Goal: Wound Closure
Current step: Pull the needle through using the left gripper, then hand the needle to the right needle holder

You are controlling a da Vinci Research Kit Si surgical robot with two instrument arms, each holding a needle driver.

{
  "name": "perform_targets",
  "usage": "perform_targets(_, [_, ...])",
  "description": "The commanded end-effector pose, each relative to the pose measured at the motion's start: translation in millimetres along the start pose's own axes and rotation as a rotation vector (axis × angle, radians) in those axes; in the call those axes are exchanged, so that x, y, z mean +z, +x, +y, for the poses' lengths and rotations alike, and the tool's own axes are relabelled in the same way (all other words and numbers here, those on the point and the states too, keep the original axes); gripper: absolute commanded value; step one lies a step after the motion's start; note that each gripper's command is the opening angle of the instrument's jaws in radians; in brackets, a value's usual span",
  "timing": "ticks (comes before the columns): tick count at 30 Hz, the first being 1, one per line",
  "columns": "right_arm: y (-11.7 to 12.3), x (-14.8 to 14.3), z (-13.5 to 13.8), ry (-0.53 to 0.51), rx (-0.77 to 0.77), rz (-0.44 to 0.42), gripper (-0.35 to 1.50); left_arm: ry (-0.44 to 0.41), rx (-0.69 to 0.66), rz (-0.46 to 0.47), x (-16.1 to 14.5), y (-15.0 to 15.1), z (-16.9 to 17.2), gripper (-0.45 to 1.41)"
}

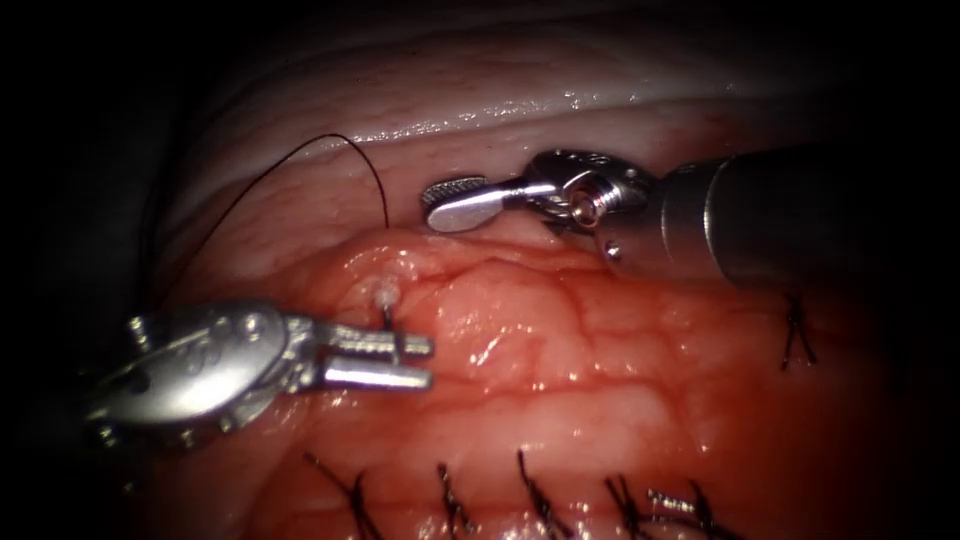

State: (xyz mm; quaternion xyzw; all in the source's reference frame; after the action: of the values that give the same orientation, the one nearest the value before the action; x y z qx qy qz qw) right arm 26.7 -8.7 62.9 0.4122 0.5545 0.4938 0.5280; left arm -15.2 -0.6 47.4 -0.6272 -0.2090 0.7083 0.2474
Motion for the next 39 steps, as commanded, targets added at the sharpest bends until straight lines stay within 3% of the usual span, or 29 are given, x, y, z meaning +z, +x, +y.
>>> perform_targets(1, [0.2, 0.9, 0.4, 0.002, 0.011, 0.003, 0.37, -0.001, 0.005, 0.000, 0.6, -0.3, -0.4, -0.45])
perform_targets(4, [0.1, 0.9, 0.3, -0.013, 0.028, 0.014, 0.46, -0.001, 0.040, 0.002, 0.3, 0.8, -0.3, -0.45])
perform_targets(12, [0.0, 0.9, 0.3, -0.013, 0.045, 0.014, 0.41, 0.006, 0.098, 0.015, 0.1, 2.9, 0.1, -0.45])
perform_targets(22, [-1.1, 1.0, 0.6, -0.014, 0.051, 0.018, 0.20, 0.176, 0.431, -0.034, -0.1, 6.2, -1.3, -0.45])
perform_targets(30, [-1.3, 1.0, 0.6, -0.016, 0.050, 0.021, 0.10, 0.265, 0.560, -0.102, -0.2, 6.7, -2.9, -0.45])
perform_targets(39, [-1.2, 0.8, 0.2, -0.019, 0.077, 0.022, 0.32, 0.326, 0.636, -0.129, -0.3, 5.6, -6.5, -0.45])
